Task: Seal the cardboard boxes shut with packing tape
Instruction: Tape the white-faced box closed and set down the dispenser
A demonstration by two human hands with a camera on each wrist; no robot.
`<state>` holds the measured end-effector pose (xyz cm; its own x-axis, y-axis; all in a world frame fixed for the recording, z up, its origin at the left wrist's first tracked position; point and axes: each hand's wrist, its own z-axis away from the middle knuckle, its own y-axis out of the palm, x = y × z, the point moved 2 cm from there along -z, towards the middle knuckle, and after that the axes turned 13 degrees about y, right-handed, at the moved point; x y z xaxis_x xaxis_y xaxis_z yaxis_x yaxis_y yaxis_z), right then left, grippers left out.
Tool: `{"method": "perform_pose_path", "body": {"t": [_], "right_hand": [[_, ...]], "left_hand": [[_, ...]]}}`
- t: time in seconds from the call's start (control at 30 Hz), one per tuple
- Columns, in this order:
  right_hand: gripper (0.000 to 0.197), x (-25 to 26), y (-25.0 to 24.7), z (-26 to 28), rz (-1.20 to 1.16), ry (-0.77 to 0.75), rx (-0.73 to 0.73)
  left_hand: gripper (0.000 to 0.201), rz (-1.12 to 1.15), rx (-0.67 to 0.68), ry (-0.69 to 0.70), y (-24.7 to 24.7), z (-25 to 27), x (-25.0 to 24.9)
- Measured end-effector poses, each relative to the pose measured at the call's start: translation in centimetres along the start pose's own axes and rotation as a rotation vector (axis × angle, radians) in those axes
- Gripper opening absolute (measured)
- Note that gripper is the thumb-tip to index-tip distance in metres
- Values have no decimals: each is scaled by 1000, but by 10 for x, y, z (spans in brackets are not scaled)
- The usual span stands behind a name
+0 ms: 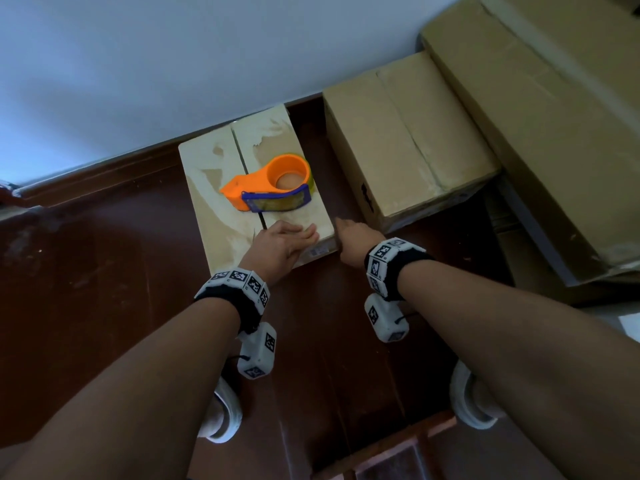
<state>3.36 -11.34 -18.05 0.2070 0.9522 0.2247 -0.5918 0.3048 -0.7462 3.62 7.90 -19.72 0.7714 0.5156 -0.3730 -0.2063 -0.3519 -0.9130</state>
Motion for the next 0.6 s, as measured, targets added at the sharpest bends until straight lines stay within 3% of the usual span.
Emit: {"method": "perform_pose_path", "body": {"t": [0.03,0.1,0.13,0.2,0.43,0.53,0.6], "right_hand": [[53,-1,-3,2,-63,-4,-83],[38,1,-6,12,-176,-158,-329],[32,4,-6,18,-157,-261,-377],[30,8,-3,20,-75,-370,-341],[28,40,-13,15,30,-35,-163],[33,45,-14,12,127,11,-174],[33,46,-15,8,163,17,-180]], "left_hand": [[38,-6,0,5,-1,1,0],[42,-16,-1,15,-2,2,0],[43,-16,-11,20,-2,3,0],[40,-14,-33,32,-2,1,1],[40,-57,-50,68,-2,7,-2],[54,-49,-65,59,-6,3,-5],[47,-76,-26,109,-4,5,1]]}}
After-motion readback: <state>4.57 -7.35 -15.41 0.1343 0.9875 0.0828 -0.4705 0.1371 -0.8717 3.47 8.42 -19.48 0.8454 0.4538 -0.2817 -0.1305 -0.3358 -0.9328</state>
